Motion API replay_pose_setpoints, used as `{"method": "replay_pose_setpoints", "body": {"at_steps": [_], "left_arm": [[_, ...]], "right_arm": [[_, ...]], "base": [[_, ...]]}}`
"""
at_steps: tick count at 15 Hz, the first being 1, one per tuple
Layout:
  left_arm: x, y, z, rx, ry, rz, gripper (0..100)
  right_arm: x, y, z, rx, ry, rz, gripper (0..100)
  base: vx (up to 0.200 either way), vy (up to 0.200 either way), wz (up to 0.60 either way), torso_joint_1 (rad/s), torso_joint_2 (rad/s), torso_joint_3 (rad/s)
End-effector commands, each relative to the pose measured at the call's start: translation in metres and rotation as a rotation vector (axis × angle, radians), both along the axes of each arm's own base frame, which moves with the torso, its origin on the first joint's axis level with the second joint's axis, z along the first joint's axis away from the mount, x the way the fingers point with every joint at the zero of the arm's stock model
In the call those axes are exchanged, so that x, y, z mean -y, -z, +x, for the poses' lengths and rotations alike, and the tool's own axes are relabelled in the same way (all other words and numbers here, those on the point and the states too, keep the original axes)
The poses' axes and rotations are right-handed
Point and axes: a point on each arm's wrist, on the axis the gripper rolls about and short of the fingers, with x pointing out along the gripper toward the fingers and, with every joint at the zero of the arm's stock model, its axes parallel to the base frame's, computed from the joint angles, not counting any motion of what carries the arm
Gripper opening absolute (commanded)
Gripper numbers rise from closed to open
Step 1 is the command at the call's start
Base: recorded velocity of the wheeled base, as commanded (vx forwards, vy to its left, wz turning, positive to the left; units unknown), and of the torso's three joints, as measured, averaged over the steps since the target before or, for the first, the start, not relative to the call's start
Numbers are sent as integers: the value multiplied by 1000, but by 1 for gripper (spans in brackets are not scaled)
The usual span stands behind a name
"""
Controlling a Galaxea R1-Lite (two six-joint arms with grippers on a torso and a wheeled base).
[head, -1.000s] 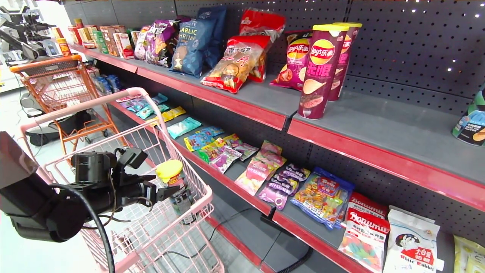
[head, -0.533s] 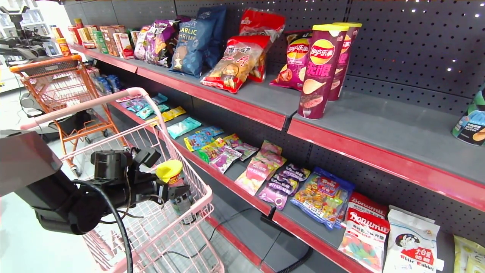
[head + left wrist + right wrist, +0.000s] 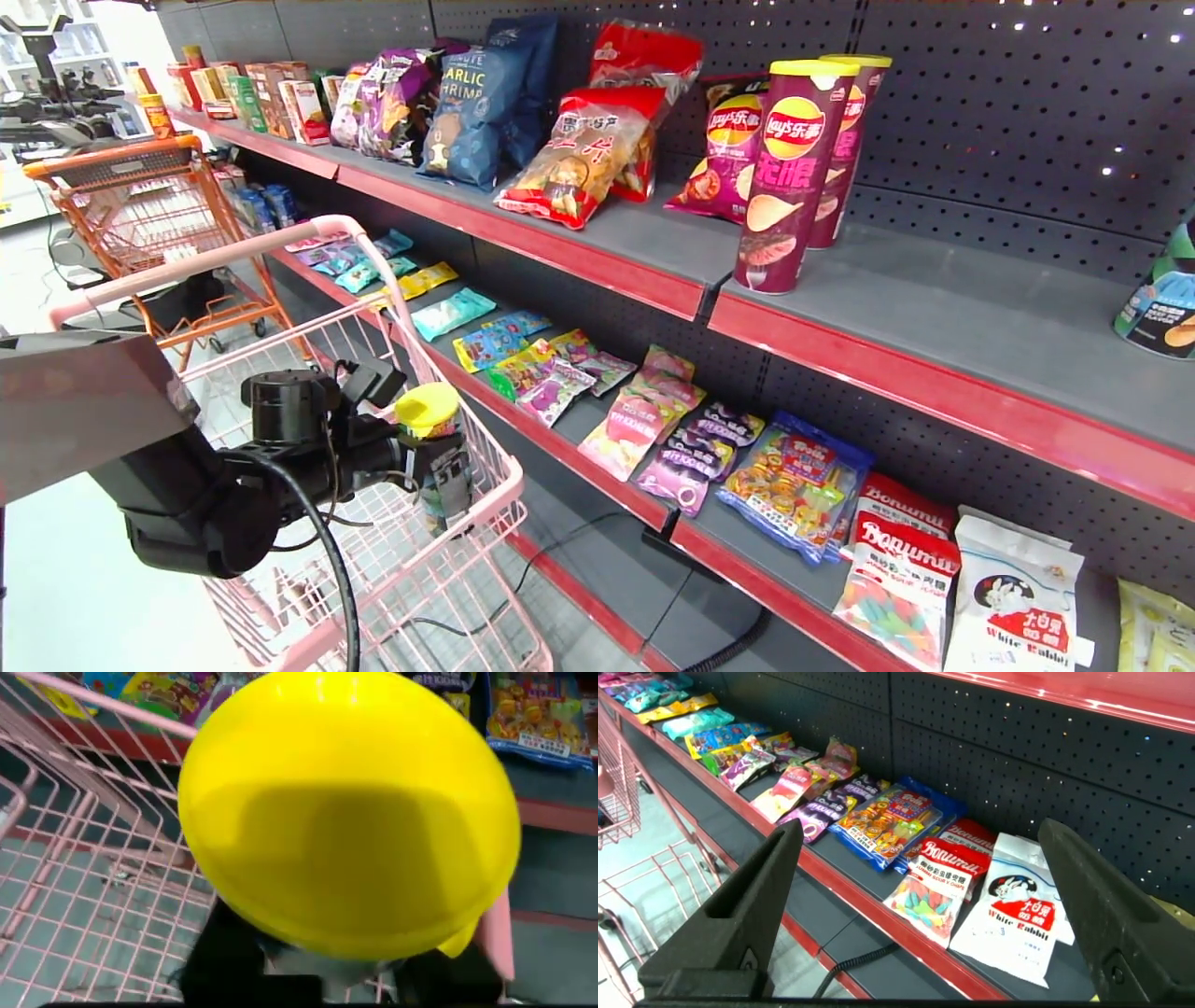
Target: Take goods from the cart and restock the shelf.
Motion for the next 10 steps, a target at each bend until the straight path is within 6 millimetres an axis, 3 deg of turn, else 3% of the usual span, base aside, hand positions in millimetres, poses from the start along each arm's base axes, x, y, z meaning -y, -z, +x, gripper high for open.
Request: {"method": "replay_pose_setpoints", "body": {"at_steps": [1, 3, 6, 8, 10], "left_arm": [[0, 14, 0, -9, -2, -6, 0], [-2, 4, -6, 4, -5, -7, 0], [-5, -77, -31, 60, -40, -81, 0], [-16, -135, -75, 81, -63, -85, 0], [-29, -177, -118, 181, -99, -97, 0]], "right_arm": [[0, 0, 0, 1, 0, 0, 100], [0, 0, 0, -1, 0, 0, 100], [0, 0, 0, 1, 0, 1, 100], [0, 0, 0, -1, 0, 0, 100], [0, 0, 0, -1, 0, 3, 100]], "base": [[0, 0, 0, 0, 0, 0], [0, 0, 0, 0, 0, 0], [0, 0, 0, 0, 0, 0], [0, 0, 0, 0, 0, 0], [0, 0, 0, 0, 0, 0]]}}
